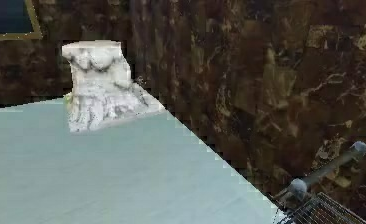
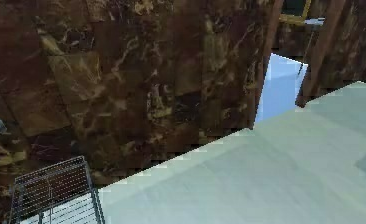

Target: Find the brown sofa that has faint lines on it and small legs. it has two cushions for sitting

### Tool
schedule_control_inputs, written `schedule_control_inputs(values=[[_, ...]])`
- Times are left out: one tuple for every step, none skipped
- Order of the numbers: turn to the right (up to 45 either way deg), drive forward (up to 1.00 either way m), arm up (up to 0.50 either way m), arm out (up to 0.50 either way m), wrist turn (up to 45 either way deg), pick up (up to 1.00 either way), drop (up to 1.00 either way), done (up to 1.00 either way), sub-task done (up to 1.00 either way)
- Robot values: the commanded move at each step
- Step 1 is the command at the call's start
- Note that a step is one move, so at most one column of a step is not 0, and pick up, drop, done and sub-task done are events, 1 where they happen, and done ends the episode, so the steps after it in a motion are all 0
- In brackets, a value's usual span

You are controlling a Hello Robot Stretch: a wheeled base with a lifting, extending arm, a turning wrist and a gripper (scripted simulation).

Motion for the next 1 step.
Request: schedule_control_inputs(values=[[45.0,0.00,0.00,0.00,0.0,0.00,0.00,0.00,0.00]])
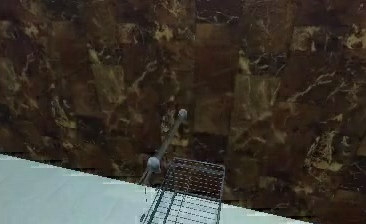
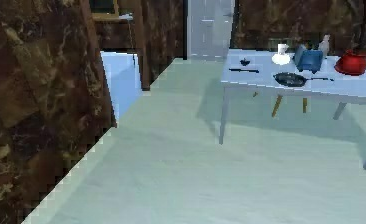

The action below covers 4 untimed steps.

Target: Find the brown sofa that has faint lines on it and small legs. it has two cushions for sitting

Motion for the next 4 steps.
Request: schedule_control_inputs(values=[[45.0,0.00,0.00,0.00,0.0,0.00,0.00,0.00,0.00],[36.0,0.00,0.00,0.00,0.0,0.00,0.00,0.00,0.00],[0.0,1.00,0.00,0.00,0.0,0.00,0.00,0.00,0.00],[0.0,1.00,0.00,0.00,0.0,0.00,0.00,0.00,0.00]])
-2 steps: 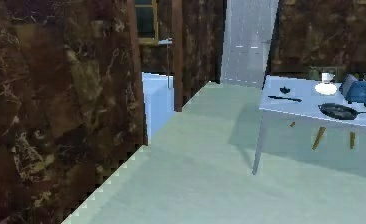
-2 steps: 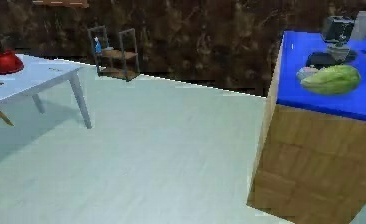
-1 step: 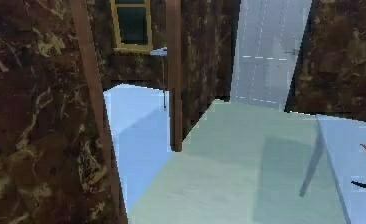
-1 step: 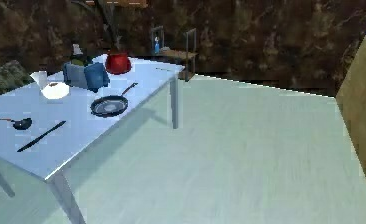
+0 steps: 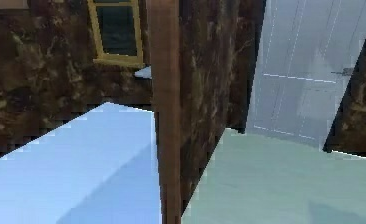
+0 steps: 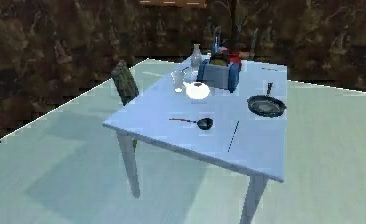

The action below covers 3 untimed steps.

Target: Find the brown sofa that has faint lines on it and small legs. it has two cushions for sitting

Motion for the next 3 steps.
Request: schedule_control_inputs(values=[[6.0,0.00,0.00,0.00,0.0,0.00,0.00,0.00,0.00],[0.0,0.25,0.00,0.00,0.0,0.00,0.00,0.00,0.00],[-45.0,0.00,0.00,0.00,0.0,0.00,0.00,0.00,0.00]])
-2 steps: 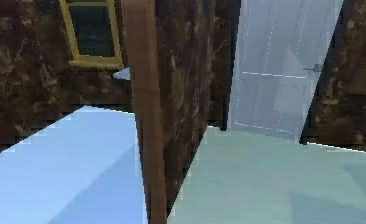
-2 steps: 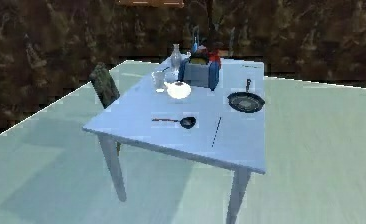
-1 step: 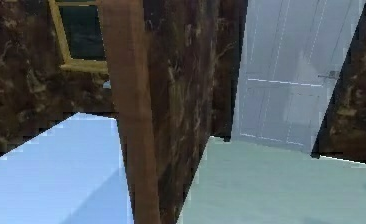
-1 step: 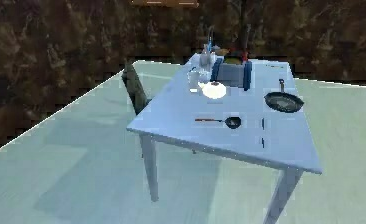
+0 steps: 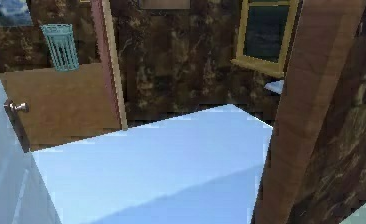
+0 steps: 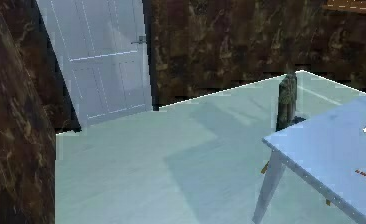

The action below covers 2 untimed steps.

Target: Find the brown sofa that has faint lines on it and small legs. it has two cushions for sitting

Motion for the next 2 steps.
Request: schedule_control_inputs(values=[[-18.0,0.00,0.00,0.00,0.0,0.00,0.00,0.00,0.00],[0.0,1.00,0.00,0.00,0.0,0.00,0.00,0.00,0.00]])
